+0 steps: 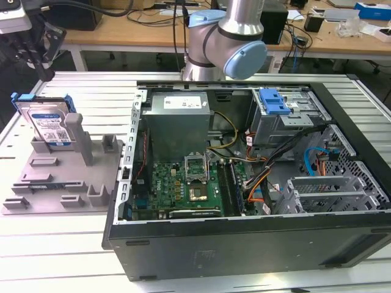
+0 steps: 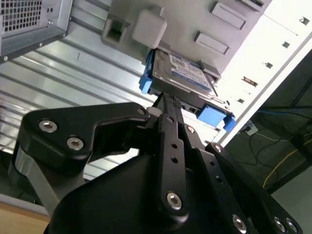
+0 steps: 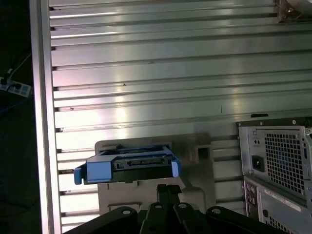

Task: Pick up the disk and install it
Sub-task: 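Reach for the disk, then pick up the disk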

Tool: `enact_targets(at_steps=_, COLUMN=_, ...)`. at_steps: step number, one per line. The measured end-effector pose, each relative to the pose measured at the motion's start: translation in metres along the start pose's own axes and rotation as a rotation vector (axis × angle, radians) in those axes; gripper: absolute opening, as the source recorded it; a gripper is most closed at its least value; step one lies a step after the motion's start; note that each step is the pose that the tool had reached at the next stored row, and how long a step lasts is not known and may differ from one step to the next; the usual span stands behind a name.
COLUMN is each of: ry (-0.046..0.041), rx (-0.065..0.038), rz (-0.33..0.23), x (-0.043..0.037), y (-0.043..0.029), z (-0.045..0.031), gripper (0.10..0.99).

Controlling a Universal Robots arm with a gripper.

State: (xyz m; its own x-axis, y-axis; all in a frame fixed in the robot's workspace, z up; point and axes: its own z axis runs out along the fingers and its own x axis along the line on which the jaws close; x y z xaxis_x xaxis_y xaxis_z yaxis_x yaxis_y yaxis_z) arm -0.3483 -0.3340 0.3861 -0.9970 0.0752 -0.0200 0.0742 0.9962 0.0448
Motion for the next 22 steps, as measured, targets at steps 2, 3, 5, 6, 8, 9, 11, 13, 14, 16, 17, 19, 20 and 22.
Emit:
enact_targets(at_steps=2, ry=-0.0001, rx=0.0, rz=0.0, x=0.0003, y=0.0001, z=0.0001, gripper=0.106)
enact_targets(at_steps=3, ry=0.0, rx=0.0, rz=0.0, x=0.0005, y=0.0003, z=0.0, gripper=0.106)
enact_targets(at_steps=5, ry=0.0, rx=0.0, rz=0.0, x=0.0009, y=0.0005, z=0.0, gripper=0.106)
enact_targets(at_steps=6, ry=-0.0001, rx=0.0, rz=0.0, x=0.0012, y=0.0006, z=0.0001, gripper=0.106)
enact_targets(at_steps=8, ry=-0.0001, rx=0.0, rz=0.0, x=0.0014, y=0.0008, z=0.0001, gripper=0.106)
enact_targets(at_steps=9, ry=0.0, rx=0.0, rz=0.0, x=0.0017, y=0.0009, z=0.0001, gripper=0.106)
enact_targets(at_steps=11, ry=0.0, rx=0.0, rz=0.0, x=0.0021, y=0.0012, z=0.0, gripper=0.106)
enact_targets(at_steps=13, ry=0.0, rx=0.0, rz=0.0, x=0.0024, y=0.0013, z=0.0, gripper=0.106)
enact_targets(at_steps=14, ry=0.0, rx=0.0, rz=0.0, x=0.0027, y=0.0015, z=0.0001, gripper=0.106)
enact_targets(at_steps=16, ry=0.0, rx=0.0, rz=0.0, x=0.0035, y=0.002, z=0.0001, gripper=0.106)
enact_targets(at_steps=17, ry=0.0, rx=0.0, rz=0.0, x=0.004, y=0.0022, z=0.0001, gripper=0.106)
enact_targets(at_steps=19, ry=-0.0001, rx=0.0, rz=0.0, x=0.0043, y=0.0024, z=0.0001, gripper=0.106)
enact_targets(at_steps=20, ry=0.0, rx=0.0, rz=0.0, x=0.0045, y=0.0025, z=0.0001, gripper=0.106)
enact_targets(at_steps=22, ry=-0.0001, rx=0.0, rz=0.0, x=0.0048, y=0.0027, z=0.0001, gripper=0.106)
